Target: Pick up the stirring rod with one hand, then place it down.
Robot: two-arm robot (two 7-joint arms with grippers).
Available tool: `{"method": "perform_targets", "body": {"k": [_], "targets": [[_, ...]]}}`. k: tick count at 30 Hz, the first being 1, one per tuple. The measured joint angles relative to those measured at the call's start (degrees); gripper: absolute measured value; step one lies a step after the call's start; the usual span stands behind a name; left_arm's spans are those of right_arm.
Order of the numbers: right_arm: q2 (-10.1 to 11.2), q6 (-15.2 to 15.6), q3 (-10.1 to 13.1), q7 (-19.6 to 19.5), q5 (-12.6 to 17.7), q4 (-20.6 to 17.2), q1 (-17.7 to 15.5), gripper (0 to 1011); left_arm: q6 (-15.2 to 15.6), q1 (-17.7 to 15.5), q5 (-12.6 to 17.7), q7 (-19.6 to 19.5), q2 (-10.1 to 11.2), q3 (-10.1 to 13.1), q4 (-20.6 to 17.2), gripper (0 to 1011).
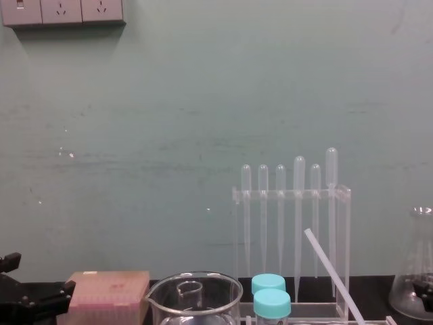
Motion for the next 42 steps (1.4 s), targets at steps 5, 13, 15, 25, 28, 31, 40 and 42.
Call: {"method": "perform_targets", "body": {"k": [5,13,15,25,28,31,40,42], "targets": [[0.00,0.00,0.00,0.00,0.00,0.00,0.00,1003,0.00,0.00,0.00,0.00,0.00,0.00,0.00,1000],[0.00,0.00,0.00,0.00,0.00,0.00,0.00,1003,0.00,0.00,0.00,0.00,0.00,0.00,0.00,1000],[0.00,0.00,0.00,0.00,0.00,0.00,0.00,1003,0.00,0.00,0.00,0.00,0.00,0.00,0.00,1000],[0.00,0.00,0.00,0.00,0.00,0.00,0.00,1003,0.00,0.00,0.00,0.00,0.00,0.00,0.00,1000],[0.00,0.00,0.00,0.00,0.00,0.00,0.00,1003,0.00,0.00,0.00,0.00,0.00,0.00,0.00,1000],[-0.07,-0.20,0.22,-0.30,-0.25,-0.06,-0.14,1003,0.00,0.00,0.00,0.00,0.00,0.00,0.00,1000],[-0.35,-4.71,2.30,-4.39,-5.16,-2.94,-1.53,1003,0.00,0.00,0.00,0.00,0.00,0.00,0.00,1000],[-0.17,-7.06,2.24,-4.12,-6.49,-4.01,-1.48,1003,0.00,0.00,0.00,0.00,0.00,0.00,0.00,1000]]}}
